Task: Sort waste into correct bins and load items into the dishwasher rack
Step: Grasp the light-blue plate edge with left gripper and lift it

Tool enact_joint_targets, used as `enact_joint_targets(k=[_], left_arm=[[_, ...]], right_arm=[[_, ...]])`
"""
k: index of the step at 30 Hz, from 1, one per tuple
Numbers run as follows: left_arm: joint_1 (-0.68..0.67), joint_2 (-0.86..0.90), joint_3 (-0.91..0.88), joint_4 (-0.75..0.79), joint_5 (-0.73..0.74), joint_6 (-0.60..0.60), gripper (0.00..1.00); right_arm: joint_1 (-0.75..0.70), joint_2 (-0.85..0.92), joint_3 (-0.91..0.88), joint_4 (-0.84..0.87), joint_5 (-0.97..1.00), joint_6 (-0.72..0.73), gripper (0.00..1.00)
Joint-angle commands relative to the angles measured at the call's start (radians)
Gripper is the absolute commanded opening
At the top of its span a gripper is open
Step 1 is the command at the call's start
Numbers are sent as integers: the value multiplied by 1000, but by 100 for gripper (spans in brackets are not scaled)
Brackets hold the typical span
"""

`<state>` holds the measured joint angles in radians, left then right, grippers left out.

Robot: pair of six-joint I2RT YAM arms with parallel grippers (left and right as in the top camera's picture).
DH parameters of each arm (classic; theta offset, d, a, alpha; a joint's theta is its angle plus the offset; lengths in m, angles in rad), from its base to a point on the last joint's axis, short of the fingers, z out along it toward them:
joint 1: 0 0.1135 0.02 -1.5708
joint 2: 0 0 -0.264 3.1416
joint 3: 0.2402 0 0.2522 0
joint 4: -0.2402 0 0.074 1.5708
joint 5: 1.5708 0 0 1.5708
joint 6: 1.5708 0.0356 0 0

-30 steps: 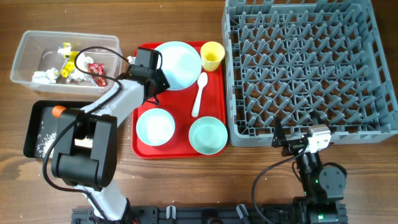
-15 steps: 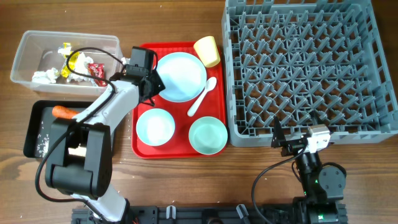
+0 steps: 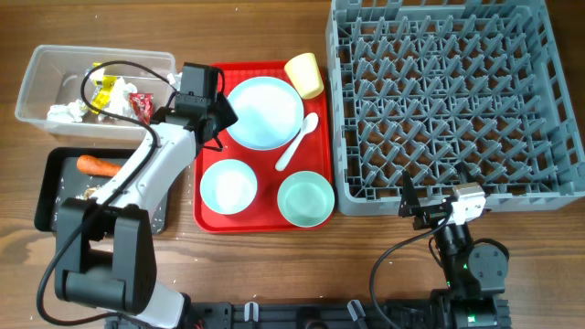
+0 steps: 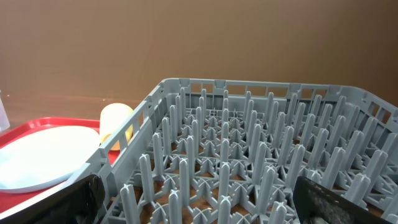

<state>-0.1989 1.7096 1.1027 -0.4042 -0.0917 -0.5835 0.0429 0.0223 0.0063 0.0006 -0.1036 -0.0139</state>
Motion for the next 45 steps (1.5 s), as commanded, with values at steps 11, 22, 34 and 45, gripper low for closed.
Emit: enact_joint_targets(k=[11,22,34,45], left_arm=[[6,202,-3,-6,63,3,49],[16,107,-3,-78,-41,86,4],[20,-396,-3,-142,9,108,4],[20,-490,-3,-201,226,108,4]], right_arm=[[5,1,-1,6,2,-11,100],[5,1,-1,6,2,-11,100],[5,1,-1,6,2,-12,100],[5,1,-1,6,2,-11,100]])
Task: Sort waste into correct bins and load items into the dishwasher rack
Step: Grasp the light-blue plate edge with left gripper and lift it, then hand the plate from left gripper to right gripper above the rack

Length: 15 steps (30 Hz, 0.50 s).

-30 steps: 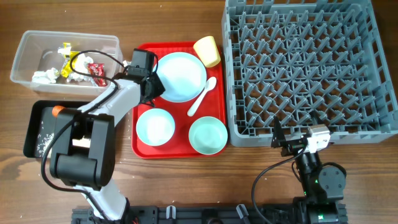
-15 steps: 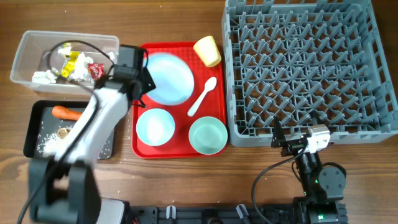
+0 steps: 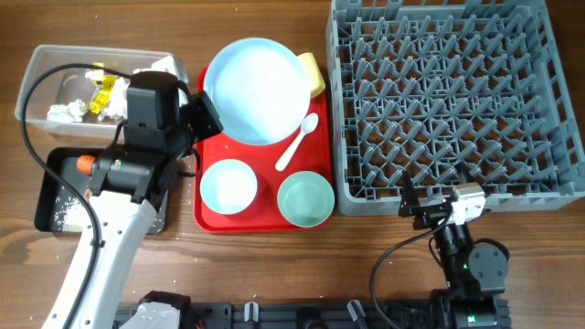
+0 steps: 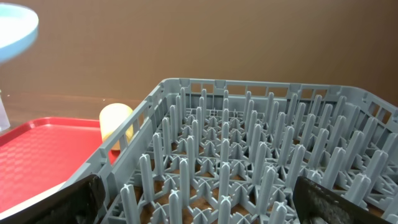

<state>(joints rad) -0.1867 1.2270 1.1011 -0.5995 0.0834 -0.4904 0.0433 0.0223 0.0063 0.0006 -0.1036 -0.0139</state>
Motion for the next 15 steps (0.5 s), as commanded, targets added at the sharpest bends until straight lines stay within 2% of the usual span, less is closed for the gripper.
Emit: enact_joint_targets(k=[1,4,7,9,12,15], left_arm=[[8,-8,-2,-11,52,15,4],[8,-8,-2,-15,67,15,4],[8,-8,-2,-21,69,16,4],[8,-8,-2,-22,69,16,4],[8,-8,-2,-22,69,16,4],[8,-8,-2,-23,69,15,4]], right_arm=[[4,1,-1,6,2,-11,100],[4,1,-1,16,-17,-1,100],[4,1,1,63,-183,46,100],[4,3,41,16,-211,99,100],[4,53,194,-103,-212,174,99],[4,216,446,-246,-214,171,100]])
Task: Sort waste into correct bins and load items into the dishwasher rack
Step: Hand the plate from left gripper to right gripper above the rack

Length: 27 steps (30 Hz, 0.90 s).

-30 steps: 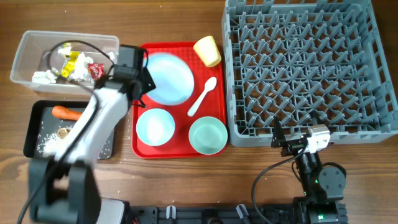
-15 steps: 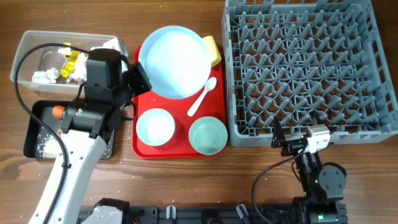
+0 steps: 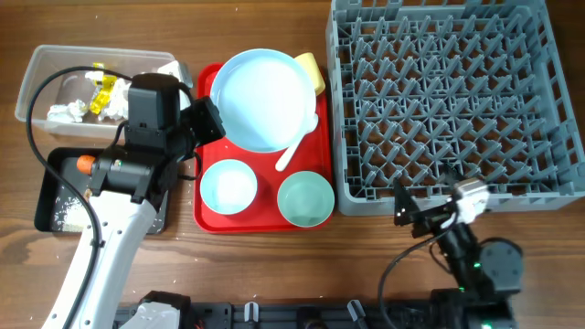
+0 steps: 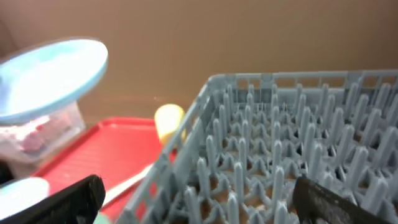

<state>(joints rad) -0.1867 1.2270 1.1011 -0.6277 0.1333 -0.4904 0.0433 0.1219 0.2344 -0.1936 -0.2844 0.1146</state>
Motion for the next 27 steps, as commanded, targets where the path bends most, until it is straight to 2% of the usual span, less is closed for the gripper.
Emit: enact_joint_targets(k=[1,6,8,10,11,12,15,17,20,27], left_arm=[[8,-8,-2,5,19,15,4],[8,-8,-2,3,19,15,5],[8,-8,-2,0,19,15,5],[8,-6,-2,-3,22,12,5],[8,-5,-2,-5,29,12,4],[8,-4,-2,-6,40,12,4],[8,-4,-2,-6,93,12,4],[5,-4,-2,-10,106,12,4],[-14,-4,-2,-22,106,13,4],[-65,-3,-2,-25,105,12,4]], right_arm=[[4,209,335,-121,-47,41,100],[4,575,759,-399,-227,47,100],[4,694,872,-434,-312,51,100],[4,760,890,-399,-457,44,100],[4,787,890,-377,-512,35,96],[4,823,890,-369,-542,35,89],[5,956,890,-386,-553,-11,86],[5,1067,892,-386,-592,-11,76],[29,1175,893,-345,-581,-41,75],[124,1257,893,-221,-560,-44,76]])
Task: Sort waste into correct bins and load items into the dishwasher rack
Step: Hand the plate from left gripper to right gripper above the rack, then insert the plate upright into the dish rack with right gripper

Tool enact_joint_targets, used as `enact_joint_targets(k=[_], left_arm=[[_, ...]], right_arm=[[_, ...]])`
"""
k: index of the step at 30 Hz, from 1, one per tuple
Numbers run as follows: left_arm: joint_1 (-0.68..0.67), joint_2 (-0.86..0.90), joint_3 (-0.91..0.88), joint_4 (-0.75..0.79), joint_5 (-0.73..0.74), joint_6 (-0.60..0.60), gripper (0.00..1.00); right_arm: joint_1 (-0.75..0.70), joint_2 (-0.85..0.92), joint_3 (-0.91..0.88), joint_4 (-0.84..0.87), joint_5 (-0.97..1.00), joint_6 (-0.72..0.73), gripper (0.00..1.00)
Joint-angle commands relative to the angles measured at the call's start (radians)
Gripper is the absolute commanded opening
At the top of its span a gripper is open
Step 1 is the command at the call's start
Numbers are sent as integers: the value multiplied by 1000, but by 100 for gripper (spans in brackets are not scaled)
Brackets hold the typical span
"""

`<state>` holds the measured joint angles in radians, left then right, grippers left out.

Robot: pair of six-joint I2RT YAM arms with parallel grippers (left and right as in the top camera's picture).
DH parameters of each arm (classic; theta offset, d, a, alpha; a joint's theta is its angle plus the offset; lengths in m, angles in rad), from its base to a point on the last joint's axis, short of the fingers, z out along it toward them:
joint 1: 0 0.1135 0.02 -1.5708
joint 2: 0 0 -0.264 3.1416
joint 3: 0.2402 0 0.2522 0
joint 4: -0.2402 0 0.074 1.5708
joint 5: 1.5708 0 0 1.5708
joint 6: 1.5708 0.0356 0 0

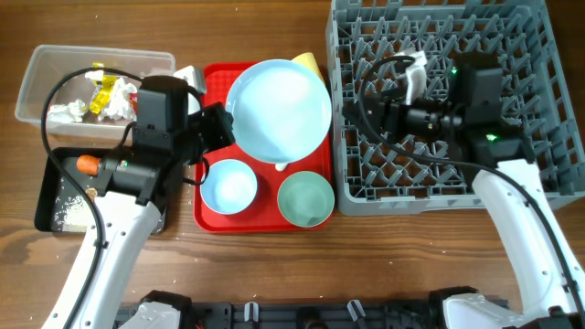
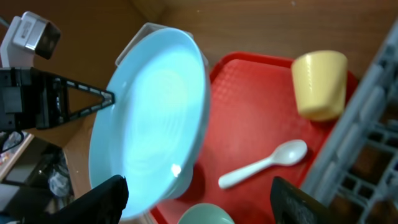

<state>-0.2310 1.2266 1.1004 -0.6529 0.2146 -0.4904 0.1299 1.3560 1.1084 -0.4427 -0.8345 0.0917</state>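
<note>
A large light-blue plate (image 1: 279, 110) hangs tilted above the red tray (image 1: 208, 217). My left gripper (image 1: 218, 128) is shut on its left rim. On the tray sit a small light-blue bowl (image 1: 228, 185) and a green bowl (image 1: 305, 198). The plate half hides a yellow cup (image 2: 319, 84) and a white spoon (image 2: 264, 165). My right gripper (image 1: 384, 108) is open and empty over the left part of the grey rack (image 1: 512, 137). It faces the plate (image 2: 155, 118) from the right.
A clear bin (image 1: 41, 68) of crumpled waste stands at the far left. In front of it a black tray (image 1: 46, 196) holds a carrot (image 1: 84, 164). The rack's pegs stand close under my right arm.
My right arm was low at the table's front edge. It now stands over the rack's left side with the gripper facing the plate. The held plate has shifted slightly right.
The plate lay on the red tray with my left gripper at its left rim. Then the left gripper held it lifted above the tray while the right arm rested at the front. Now the right gripper is over the rack beside the held plate.
</note>
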Motion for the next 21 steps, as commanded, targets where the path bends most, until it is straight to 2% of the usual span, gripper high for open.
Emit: enact_joint_targets(k=[1,5,6,10,13,15,18,21], left_arm=[[-26,-3,-1,0,24,13,4],[-27,-3,-1,-10,24,13,4],[-27,-3,-1,-11,23,13,4],[-27,-3,-1,-18,20,16,4],[-27,-3,-1,-21,20,16,4],[-27,-3,-1,-21,20,16,4],[-27,-3,-1,-21,21,15,5],[-27,-3,-1,-20,21,15,13]], right_arm=[[55,31,19,42,24,-20,76],[119,72,18,70,114,-21,75],[133,84,18,85,114,-21,72],[167,122,17,111,185,-19,28],[168,124,17,109,207,-11,12],[168,124,17,110,207,-10,4],[168,124,17,113,206,-10,4],[168,124,18,125,206,-10,4]])
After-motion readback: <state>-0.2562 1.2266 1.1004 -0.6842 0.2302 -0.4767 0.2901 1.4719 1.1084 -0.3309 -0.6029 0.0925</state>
